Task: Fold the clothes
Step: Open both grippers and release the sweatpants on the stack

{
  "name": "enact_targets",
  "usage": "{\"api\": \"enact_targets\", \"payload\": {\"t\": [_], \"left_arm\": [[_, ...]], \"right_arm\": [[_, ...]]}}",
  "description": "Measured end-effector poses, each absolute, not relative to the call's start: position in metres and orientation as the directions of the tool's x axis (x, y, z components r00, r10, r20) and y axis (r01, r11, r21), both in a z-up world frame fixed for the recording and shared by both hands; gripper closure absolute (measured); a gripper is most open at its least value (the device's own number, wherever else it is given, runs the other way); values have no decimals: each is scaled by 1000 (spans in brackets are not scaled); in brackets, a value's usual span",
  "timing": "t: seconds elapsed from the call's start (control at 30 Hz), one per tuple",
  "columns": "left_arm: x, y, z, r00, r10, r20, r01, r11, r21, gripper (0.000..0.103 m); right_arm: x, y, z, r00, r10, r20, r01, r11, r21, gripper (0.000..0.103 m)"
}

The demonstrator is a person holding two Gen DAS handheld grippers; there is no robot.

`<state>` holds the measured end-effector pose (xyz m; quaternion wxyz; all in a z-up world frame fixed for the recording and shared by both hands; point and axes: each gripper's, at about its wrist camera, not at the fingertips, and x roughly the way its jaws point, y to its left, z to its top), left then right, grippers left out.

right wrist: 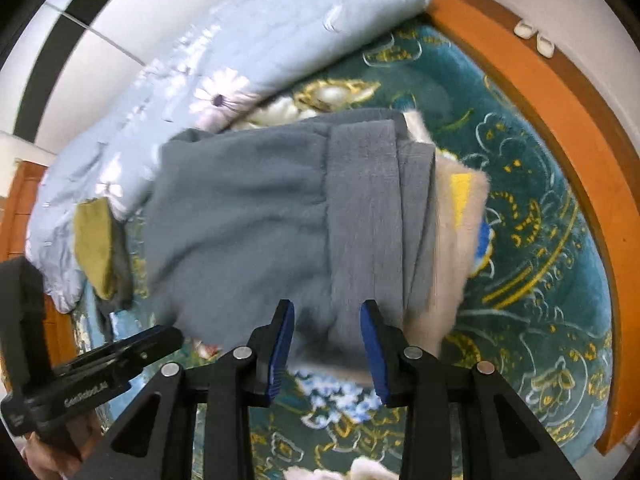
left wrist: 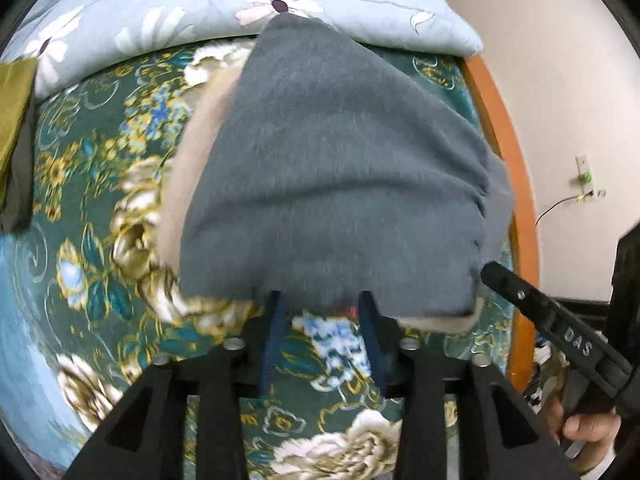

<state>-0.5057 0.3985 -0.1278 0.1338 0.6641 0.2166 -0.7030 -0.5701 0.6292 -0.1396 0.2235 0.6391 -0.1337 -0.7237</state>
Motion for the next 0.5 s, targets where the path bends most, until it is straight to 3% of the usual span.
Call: {"api": "enact_targets", "payload": {"t": [0.1,0.17,0.3,0.43,0.5], "left_arm": [[-485,407,-118,-96,96,-991,481,-867,-131,58],[-474,418,-113,-90,74,-993,471,-875,-108,42],[-456,431,-101,-129,67,-989,453,-884,-119,37],[-447,438,-95,-147,53,-988,435,-893,-113,35],[-443,441,-92,-153,47,-987,427,-898,-108,35]], "right_arm": [[-543,633,-139,-56,-469,-881,161,-875,456,65],[-529,634,-142,-24,-431,-902,170,-891,421,65],[-513,633,-139,-6,-380,-925,184,-910,372,64],[-508,620,-133,-4,-330,-944,199,-925,323,53],[-507,614,-130,-6,-312,-950,188,-933,305,42]]}}
